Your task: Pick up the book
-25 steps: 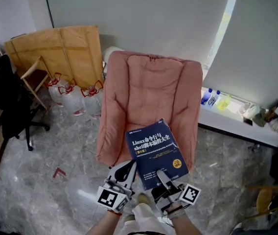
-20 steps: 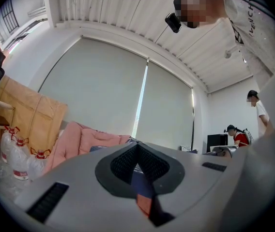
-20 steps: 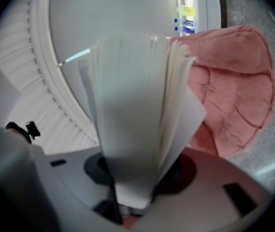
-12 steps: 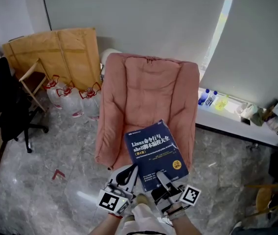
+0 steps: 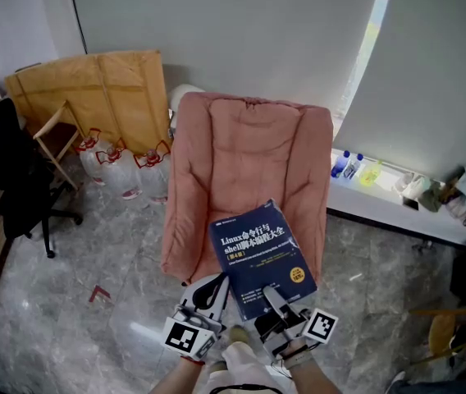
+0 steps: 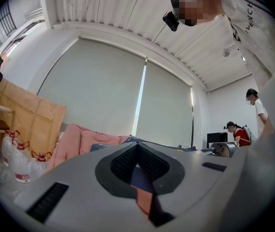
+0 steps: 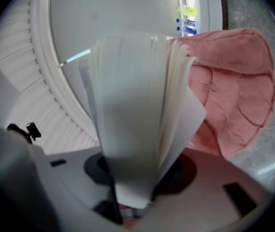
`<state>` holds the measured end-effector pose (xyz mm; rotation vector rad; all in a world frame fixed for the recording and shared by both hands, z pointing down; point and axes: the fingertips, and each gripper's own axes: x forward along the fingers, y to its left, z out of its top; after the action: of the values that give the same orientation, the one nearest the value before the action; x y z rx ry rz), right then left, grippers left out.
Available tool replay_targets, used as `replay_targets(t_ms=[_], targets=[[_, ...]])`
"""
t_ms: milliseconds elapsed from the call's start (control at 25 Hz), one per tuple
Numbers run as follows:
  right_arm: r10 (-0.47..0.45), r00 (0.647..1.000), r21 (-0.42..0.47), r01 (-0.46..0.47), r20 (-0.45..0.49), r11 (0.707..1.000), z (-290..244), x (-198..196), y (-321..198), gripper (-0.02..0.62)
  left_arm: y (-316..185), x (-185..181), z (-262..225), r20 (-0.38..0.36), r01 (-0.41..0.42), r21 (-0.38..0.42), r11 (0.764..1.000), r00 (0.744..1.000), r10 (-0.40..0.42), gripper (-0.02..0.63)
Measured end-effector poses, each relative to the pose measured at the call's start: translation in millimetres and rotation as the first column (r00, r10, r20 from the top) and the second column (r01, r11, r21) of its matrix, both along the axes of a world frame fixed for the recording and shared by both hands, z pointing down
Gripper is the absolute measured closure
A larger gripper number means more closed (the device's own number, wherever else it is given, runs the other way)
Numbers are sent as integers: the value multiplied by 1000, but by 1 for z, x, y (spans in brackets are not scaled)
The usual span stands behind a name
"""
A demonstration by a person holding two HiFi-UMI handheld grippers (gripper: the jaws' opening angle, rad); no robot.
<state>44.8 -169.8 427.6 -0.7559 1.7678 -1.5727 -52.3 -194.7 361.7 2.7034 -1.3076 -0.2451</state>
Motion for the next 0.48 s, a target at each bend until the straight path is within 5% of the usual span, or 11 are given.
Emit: replay_targets(t_ms=[480], targets=[[-18, 1000, 16, 18, 0, 1000, -15, 6, -8, 417, -9, 5, -16, 1, -3, 13, 1000, 1000, 3, 592]])
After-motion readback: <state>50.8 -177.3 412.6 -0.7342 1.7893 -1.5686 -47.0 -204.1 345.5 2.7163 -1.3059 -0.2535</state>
